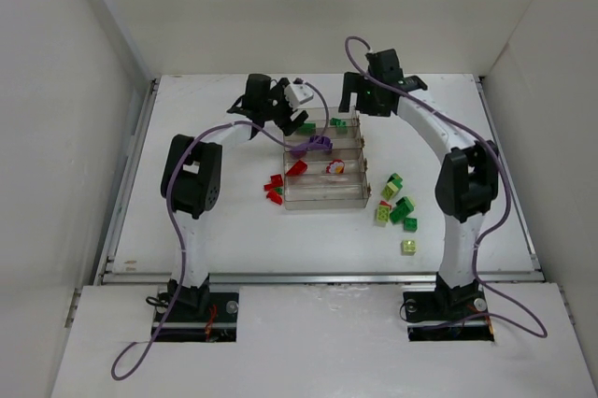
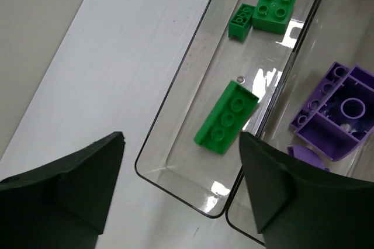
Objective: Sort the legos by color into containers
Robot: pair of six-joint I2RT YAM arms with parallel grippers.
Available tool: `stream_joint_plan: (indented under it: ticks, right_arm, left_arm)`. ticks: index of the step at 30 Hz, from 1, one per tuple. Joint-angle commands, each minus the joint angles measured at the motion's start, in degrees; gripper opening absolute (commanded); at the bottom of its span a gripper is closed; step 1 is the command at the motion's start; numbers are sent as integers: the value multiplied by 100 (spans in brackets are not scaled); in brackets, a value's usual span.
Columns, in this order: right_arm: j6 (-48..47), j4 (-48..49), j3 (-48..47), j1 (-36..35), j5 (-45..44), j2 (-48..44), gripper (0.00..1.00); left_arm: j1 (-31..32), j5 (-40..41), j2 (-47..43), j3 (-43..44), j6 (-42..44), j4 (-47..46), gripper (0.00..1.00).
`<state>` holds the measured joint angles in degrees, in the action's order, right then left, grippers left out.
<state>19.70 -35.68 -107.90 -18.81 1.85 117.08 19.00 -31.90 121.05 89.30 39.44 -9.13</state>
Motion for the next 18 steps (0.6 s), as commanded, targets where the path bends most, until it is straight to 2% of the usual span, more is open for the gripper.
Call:
stream_joint_plan:
  ticks: [1, 2, 6, 7, 10, 12, 16, 18]
  right_arm:
    - [34, 9, 41, 158, -114, -396, 99]
    - [34, 9, 41, 158, -114, -553, 99]
    - [157, -114, 259, 351, -342, -1054, 99]
    - [209, -167, 391, 430, -482, -1203, 99]
    - [209, -490, 1215, 501, -868, -1818, 99]
    - [375, -649, 1629, 553, -1045, -1994, 99]
    - [971, -468, 2929, 790, -696, -2512, 99]
    - [1236, -186, 3622, 1045, -335, -2724, 99]
  left_arm:
    - [16, -177, -134, 202, 178, -2, 81]
    - [16, -89, -196, 202, 4, -2, 86]
    - [16, 209, -433, 535, -717, -116, 86]
    - [16, 315, -494, 728, -1136, -37, 86]
    - [16, 1034, -1011, 966, -1736, 374, 86]
    - [16, 1211, -1310, 967, -1887, 639, 84]
    - [-107, 1765, -2128, 160, -1940, 1263, 76]
    - [-169, 1836, -2575, -490, -1940, 1483, 76]
